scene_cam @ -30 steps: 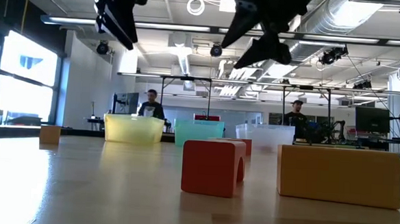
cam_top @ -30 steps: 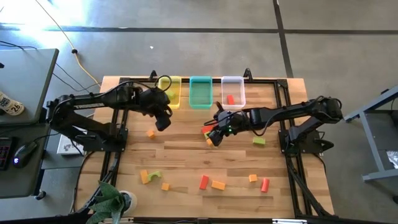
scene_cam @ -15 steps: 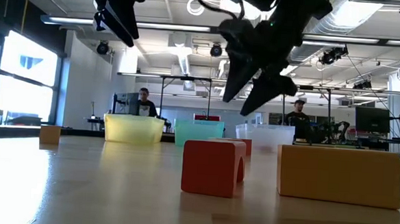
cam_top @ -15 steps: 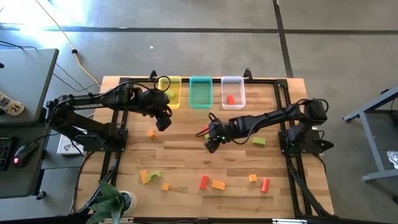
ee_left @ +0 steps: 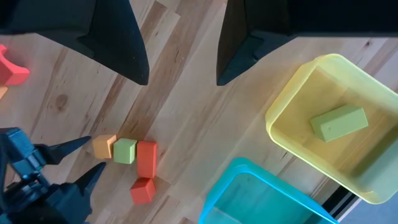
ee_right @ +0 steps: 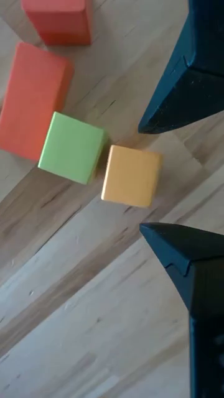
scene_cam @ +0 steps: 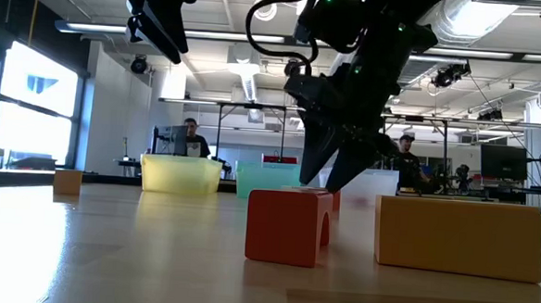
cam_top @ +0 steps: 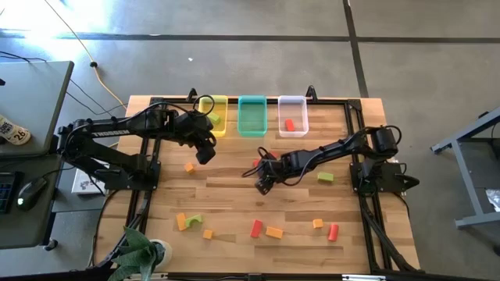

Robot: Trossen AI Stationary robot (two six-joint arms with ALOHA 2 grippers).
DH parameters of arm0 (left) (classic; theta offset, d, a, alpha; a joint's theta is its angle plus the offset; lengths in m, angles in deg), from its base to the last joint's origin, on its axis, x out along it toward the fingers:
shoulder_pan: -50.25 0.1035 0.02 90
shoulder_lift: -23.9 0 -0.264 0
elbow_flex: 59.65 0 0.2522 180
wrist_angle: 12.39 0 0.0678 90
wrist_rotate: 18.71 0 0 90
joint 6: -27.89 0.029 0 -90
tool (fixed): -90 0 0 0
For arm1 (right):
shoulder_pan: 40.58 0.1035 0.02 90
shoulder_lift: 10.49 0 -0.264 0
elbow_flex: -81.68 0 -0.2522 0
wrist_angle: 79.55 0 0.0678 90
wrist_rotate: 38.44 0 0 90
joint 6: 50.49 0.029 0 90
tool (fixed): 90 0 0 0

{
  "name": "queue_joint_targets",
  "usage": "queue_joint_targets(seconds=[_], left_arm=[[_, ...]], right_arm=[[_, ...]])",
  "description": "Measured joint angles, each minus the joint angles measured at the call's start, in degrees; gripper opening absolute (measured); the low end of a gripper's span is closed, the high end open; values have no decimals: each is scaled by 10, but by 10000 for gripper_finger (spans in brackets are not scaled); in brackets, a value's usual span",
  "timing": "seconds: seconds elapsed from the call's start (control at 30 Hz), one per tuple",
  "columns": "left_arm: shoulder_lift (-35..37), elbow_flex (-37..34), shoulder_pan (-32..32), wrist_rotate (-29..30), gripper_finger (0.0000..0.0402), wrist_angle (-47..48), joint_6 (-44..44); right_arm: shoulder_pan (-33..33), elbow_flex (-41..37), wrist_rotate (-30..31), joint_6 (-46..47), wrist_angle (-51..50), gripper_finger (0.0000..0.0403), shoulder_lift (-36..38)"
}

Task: Sort & place blocks by color
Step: Put the yellow block into the blue bin

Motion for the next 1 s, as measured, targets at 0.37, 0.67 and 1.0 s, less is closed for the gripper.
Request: queue_joint_targets(seconds=[0.37, 0.67, 1.0], left_arm=[[0, 0, 0, 0, 177, 0, 2], [0, 0, 0, -2, 177, 0, 2], [0, 0, 0, -2, 177, 0, 50]], right_arm=[[-1, 0, 3, 32, 27, 200, -38], [-1, 0, -18, 47, 29, 104, -34], [27, 0, -68, 148, 36, 103, -27]])
